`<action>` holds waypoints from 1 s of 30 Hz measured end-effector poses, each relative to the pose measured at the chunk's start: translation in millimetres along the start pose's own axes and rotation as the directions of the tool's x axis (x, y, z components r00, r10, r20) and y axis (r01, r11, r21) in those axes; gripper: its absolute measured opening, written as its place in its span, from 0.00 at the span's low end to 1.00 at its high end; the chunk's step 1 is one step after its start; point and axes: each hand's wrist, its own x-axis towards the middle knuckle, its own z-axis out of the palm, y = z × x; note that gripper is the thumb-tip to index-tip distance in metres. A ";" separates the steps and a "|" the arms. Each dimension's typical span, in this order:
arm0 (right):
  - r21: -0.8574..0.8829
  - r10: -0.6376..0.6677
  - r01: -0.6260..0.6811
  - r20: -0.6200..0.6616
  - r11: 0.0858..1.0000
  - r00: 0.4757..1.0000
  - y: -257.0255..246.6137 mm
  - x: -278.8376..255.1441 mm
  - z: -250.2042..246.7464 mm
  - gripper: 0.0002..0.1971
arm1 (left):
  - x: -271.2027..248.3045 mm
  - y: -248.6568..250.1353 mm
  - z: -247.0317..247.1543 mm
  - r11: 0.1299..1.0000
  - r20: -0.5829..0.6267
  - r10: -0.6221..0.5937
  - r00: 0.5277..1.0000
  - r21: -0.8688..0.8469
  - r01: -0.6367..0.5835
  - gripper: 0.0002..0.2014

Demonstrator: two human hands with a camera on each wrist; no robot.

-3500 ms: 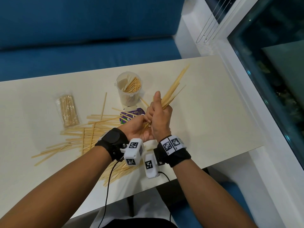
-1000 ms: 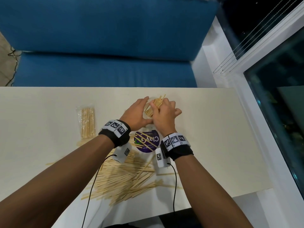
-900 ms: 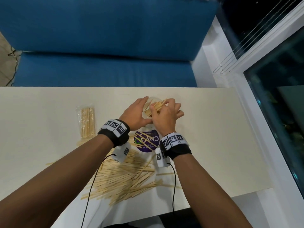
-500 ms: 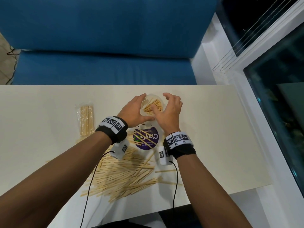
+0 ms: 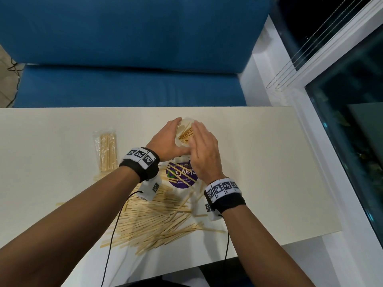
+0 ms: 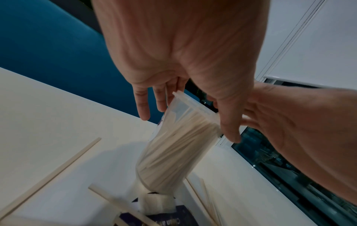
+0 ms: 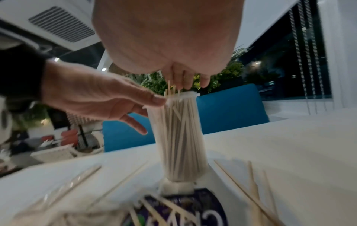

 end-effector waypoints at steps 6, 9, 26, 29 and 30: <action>-0.135 0.004 0.018 0.162 0.991 0.987 0.6 4.1 4.1 0.34 | -0.3 -1.2 5.7 0.996 -0.106 -0.015 0.994 -0.084 0.006 0.45; -0.097 -0.032 0.042 0.106 0.994 0.994 -1.6 4.6 -1.2 0.26 | -0.4 -1.3 4.2 0.995 -0.112 0.002 0.994 -0.101 -0.013 0.45; 0.377 0.612 -0.571 0.012 0.729 0.790 71.8 -59.2 -22.2 0.10 | -35.2 -29.7 31.2 0.973 -0.085 -0.230 0.969 -0.017 0.230 0.53; 0.210 0.750 -0.756 0.125 0.620 0.649 76.1 -79.8 -12.5 0.08 | -57.5 -43.6 48.4 0.975 -0.149 -0.206 0.967 0.053 0.215 0.32; 0.160 0.785 -0.801 0.165 0.577 0.598 77.3 -86.1 -7.8 0.09 | -64.5 -46.5 52.7 0.978 -0.144 -0.184 0.972 0.078 0.196 0.25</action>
